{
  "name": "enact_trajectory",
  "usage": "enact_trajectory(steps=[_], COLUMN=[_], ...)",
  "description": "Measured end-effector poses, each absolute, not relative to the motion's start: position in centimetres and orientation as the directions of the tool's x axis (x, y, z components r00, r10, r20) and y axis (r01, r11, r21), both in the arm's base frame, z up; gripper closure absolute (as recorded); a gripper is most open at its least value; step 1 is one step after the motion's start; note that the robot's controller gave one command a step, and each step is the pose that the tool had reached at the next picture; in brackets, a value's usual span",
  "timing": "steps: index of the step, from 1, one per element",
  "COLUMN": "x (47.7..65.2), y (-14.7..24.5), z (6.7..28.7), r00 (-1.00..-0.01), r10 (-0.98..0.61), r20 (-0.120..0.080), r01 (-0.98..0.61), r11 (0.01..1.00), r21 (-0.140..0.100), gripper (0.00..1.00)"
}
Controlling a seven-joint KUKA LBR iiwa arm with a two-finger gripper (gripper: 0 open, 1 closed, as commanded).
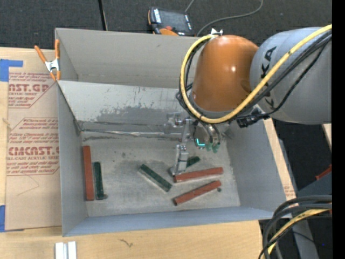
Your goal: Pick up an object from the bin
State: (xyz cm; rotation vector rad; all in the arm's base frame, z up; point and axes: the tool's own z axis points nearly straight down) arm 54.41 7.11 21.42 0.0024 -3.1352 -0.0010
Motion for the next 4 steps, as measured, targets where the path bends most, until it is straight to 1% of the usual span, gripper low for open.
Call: enact_trajectory(steps=[1, 2, 3, 4], x=[50.9, 53.3, 53.4, 55.0], y=[11.0, 7.0, 7.1, 5.0], z=[12.4, 6.8, 7.0, 22.3], r00=[-0.932, -0.857, -0.858, -0.851], r10=[0.363, 0.514, 0.514, 0.526], r20=[0.004, 0.002, 0.000, -0.008], r01=[0.363, 0.514, 0.514, 0.526], r11=[0.932, 0.857, 0.858, 0.851], r21=[-0.003, -0.002, 0.001, 0.006], gripper=[0.00, 0.00, 1.00, 1.00])
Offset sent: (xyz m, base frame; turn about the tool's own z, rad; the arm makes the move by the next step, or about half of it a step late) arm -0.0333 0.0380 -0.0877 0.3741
